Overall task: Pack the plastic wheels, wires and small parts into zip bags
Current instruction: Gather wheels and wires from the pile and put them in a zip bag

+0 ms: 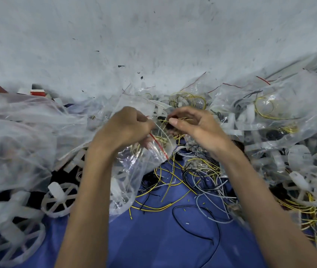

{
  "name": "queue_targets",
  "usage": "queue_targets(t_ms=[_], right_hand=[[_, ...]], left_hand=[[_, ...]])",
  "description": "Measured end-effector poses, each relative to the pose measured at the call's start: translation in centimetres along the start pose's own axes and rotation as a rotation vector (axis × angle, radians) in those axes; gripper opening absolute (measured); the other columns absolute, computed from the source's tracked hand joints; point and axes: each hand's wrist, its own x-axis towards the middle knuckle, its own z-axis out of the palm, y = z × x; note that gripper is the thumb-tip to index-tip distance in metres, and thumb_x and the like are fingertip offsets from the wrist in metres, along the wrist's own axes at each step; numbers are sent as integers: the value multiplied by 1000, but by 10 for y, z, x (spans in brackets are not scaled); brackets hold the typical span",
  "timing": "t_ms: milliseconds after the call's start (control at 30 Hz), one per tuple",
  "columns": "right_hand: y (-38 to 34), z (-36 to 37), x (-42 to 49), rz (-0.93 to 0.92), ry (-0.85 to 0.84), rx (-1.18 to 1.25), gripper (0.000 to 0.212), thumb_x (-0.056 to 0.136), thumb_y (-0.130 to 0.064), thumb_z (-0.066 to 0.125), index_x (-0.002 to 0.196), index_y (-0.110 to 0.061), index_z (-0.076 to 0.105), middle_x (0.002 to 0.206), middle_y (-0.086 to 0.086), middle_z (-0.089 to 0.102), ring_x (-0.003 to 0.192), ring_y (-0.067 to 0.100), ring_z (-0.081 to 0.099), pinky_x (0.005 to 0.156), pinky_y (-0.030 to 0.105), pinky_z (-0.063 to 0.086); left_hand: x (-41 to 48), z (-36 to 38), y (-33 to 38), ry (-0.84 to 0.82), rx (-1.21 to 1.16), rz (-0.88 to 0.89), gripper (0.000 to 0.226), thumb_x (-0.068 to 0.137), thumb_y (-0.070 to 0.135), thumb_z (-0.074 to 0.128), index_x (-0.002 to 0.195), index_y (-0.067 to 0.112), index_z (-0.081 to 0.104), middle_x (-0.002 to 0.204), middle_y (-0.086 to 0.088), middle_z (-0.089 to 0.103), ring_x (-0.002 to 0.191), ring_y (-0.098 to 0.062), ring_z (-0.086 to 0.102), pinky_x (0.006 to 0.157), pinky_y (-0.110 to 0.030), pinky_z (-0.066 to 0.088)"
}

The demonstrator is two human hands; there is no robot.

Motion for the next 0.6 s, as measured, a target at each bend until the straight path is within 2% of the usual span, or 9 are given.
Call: queue_targets(t_ms=[100, 167, 233, 300, 367, 433, 500, 567, 600], right_hand=[[6, 15, 2, -26, -69, -145, 15, 80, -8, 69, 87, -22, 66, 93, 0, 65, 85, 9, 63, 84, 25, 51], [13, 26, -1, -41, -145, -356, 15, 79, -8, 70, 93, -13, 67, 90, -1, 66, 78, 0, 59, 75, 14, 47], [18, 38, -2, -57, -129, -450, 19, 77, -10, 72, 95, -4, 66, 87, 1, 67, 69, -1, 58, 64, 3, 40], [20, 43, -3, -69, -47, -466, 21, 75, -12, 74, 93, -3, 66, 82, 0, 68, 65, 3, 60, 61, 6, 42], [17, 41, -3, -52, -115, -496, 14, 78, -11, 71, 92, -9, 71, 81, -8, 69, 68, -1, 62, 65, 10, 45], [14, 35, -4, -25, -261, -554, 20, 83, -8, 64, 101, -11, 72, 100, -8, 71, 86, -5, 61, 79, 5, 44], [12, 22, -1, -21, -118, -558, 23, 87, -9, 59, 108, -11, 69, 112, -3, 68, 97, 1, 61, 92, 15, 45], [11, 5, 1, 12, 136, -507, 19, 90, -13, 58, 103, -15, 71, 106, -1, 70, 86, 7, 66, 83, 26, 53], [12, -3, 2, 49, 210, -457, 16, 90, -14, 58, 97, -20, 71, 103, -2, 70, 79, 7, 68, 74, 24, 54]], left_hand=[[4, 6, 0, -15, 23, 27, 18, 81, 29, 57, 78, 17, 69, 70, 1, 73, 61, -12, 69, 84, -35, 52], [3, 7, 0, -25, 52, 43, 17, 84, 28, 55, 76, 20, 67, 57, 3, 69, 57, -10, 68, 83, -33, 52], [2, 6, 0, -28, 63, 49, 16, 87, 26, 55, 73, 24, 63, 49, 3, 66, 49, -8, 66, 70, -26, 50], [2, 5, -1, -12, 98, 58, 17, 88, 25, 55, 73, 27, 60, 52, 0, 67, 45, -5, 63, 57, -20, 39], [3, 3, -2, 17, 113, 63, 14, 89, 26, 56, 76, 27, 61, 58, 2, 68, 43, -4, 62, 55, -17, 33], [6, 0, -5, 39, 105, 64, 8, 89, 25, 57, 87, 25, 65, 61, 7, 67, 42, -2, 61, 56, -15, 33], [8, -3, -9, 60, 100, 67, 14, 90, 24, 57, 100, 19, 65, 70, 12, 63, 40, -1, 59, 53, -14, 34], [10, -7, -14, 94, 97, 59, 20, 90, 21, 58, 108, 14, 65, 77, 13, 60, 38, 0, 58, 45, -12, 37], [10, -9, -16, 113, 89, 56, 22, 90, 19, 58, 110, 12, 64, 78, 11, 59, 37, -1, 58, 41, -10, 38]])
